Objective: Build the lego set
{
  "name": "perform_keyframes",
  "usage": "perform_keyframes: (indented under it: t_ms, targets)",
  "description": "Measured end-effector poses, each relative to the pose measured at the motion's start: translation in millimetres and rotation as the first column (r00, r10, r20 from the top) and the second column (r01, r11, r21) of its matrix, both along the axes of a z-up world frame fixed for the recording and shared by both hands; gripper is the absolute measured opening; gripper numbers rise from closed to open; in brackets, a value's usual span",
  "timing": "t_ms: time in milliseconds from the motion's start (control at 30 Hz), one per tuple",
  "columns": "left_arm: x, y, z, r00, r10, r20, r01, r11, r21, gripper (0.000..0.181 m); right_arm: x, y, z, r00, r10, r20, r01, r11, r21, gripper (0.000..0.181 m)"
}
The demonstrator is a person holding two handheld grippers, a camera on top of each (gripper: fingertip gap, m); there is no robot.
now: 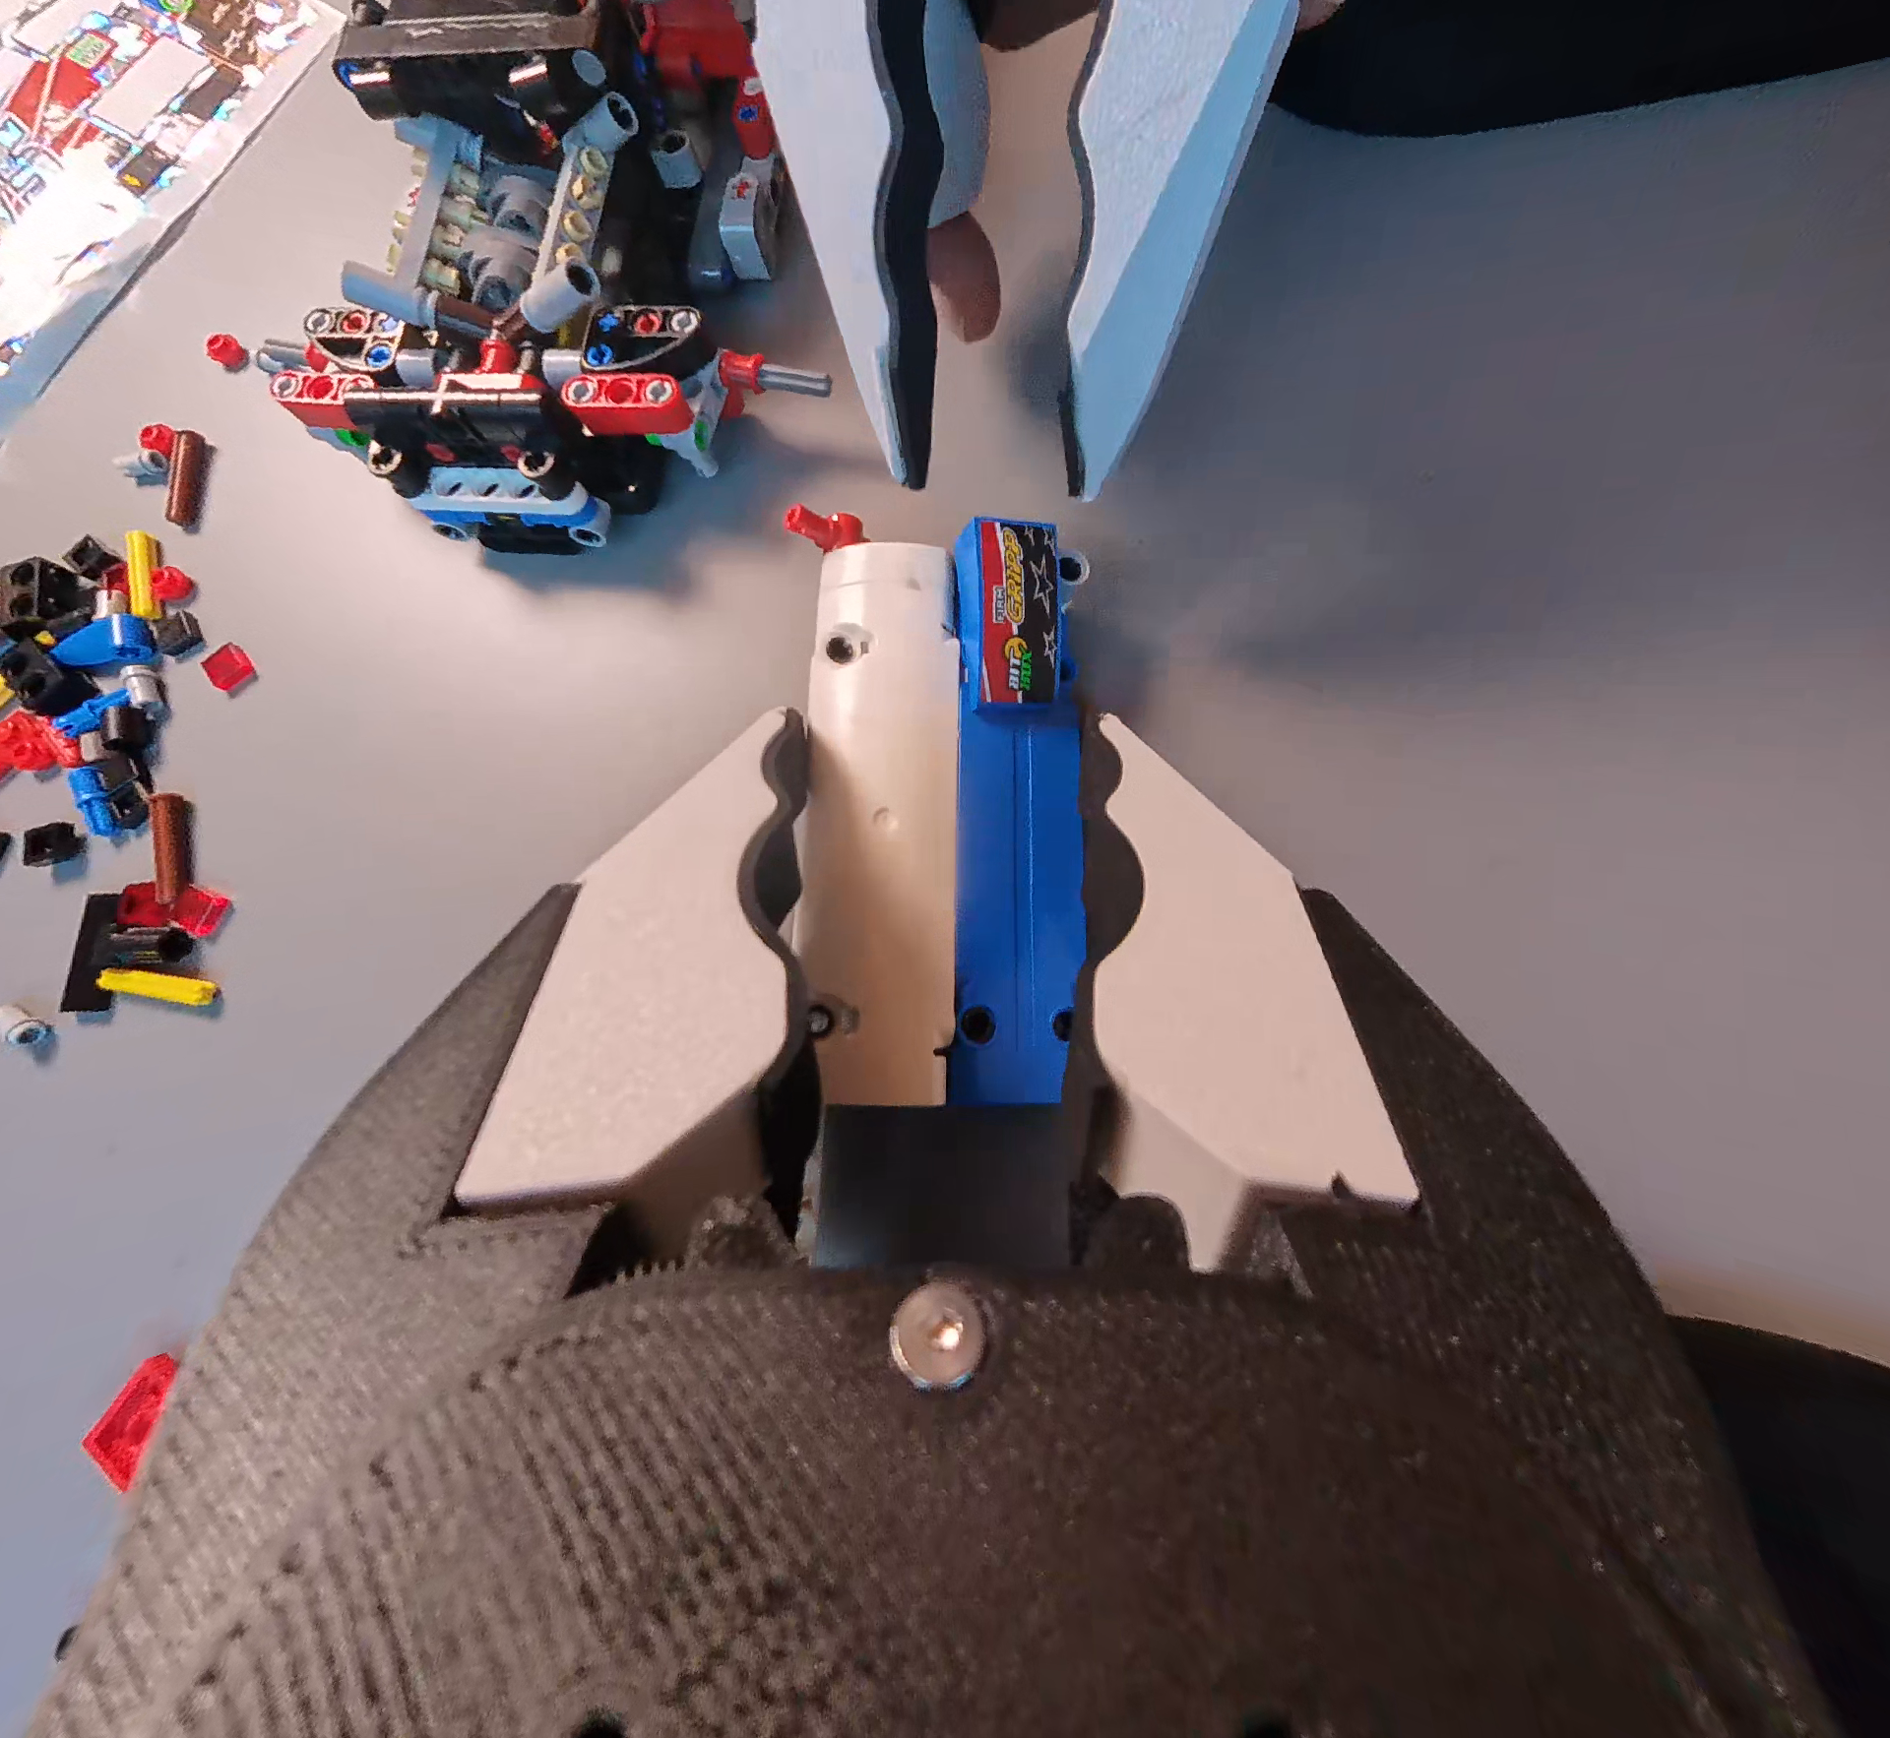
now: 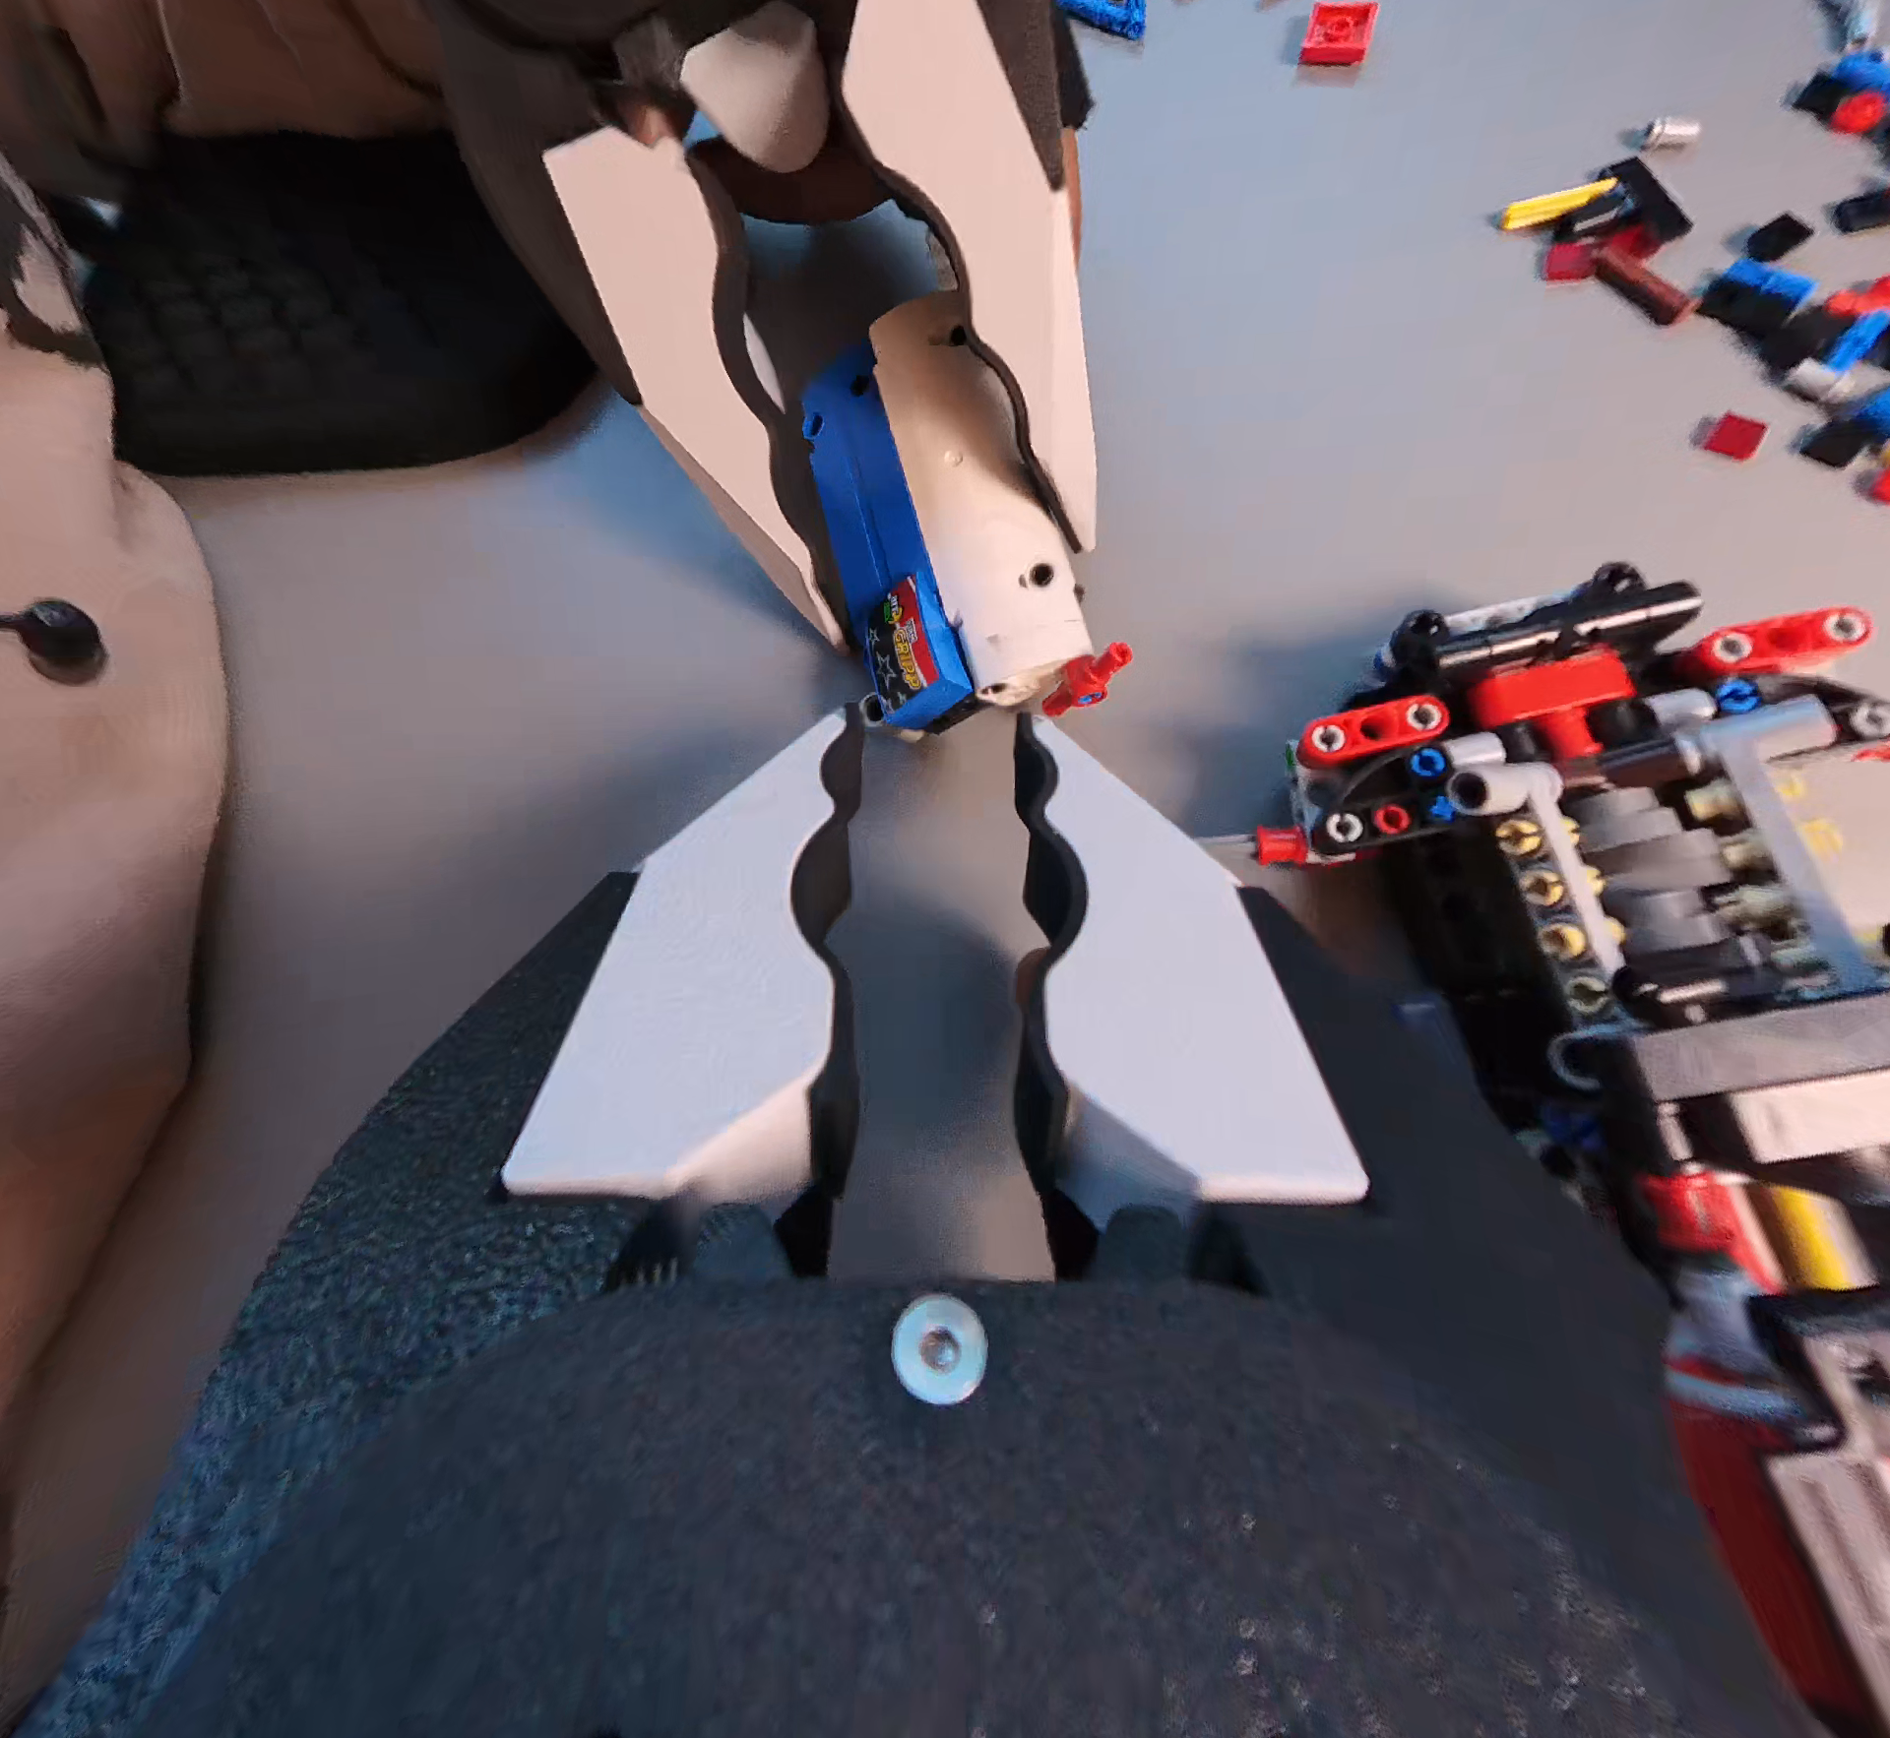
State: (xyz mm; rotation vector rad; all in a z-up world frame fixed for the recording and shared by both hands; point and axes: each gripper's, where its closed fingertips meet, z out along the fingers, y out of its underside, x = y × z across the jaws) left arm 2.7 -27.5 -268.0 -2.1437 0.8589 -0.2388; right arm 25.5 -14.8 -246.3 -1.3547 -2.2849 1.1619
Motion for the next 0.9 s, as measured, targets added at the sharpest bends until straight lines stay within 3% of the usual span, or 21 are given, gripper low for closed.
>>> perform_keyframes:
  t_ms: [133, 233, 500, 633, 767, 900]
  targets:
    - [0, -1, 6, 1.000, -0.005, -0.020, 0.007, 0.997, 0.081, 0.051, -3, -8, 1, 0.988, -0.133, 0.085, 0.148, 0.966, -0.211, 0.047]
    - [-1, -2, 11, 1.000, 0.001, -0.018, 0.001, 0.993, 0.118, 0.051, -9, -12, 5, 0.969, -0.212, 0.125, 0.242, 0.915, -0.322, 0.043]
    - [-1, -5, 17, 0.999, 0.025, -0.034, -0.018, 0.982, 0.186, 0.051, -15, -23, 5, 0.962, -0.225, 0.155, 0.271, 0.854, -0.444, 0.025]
    - [-4, -1, 29, 0.998, 0.064, 0.011, -0.065, 0.970, 0.234, 0.051, -20, -20, 20, 0.964, -0.255, 0.070, 0.255, 0.826, -0.502, 0.025]
    - [-9, -1, 43, 0.990, 0.082, 0.114, -0.106, 0.969, 0.225, 0.056, -19, -20, 33, 0.974, -0.219, -0.057, 0.165, 0.860, -0.483, 0.023]
    - [-9, -4, 55, 0.959, 0.044, 0.278, -0.084, 0.988, 0.133, 0.065, -16, -27, 40, 0.969, -0.119, -0.215, 0.053, 0.955, -0.290, 0.019]
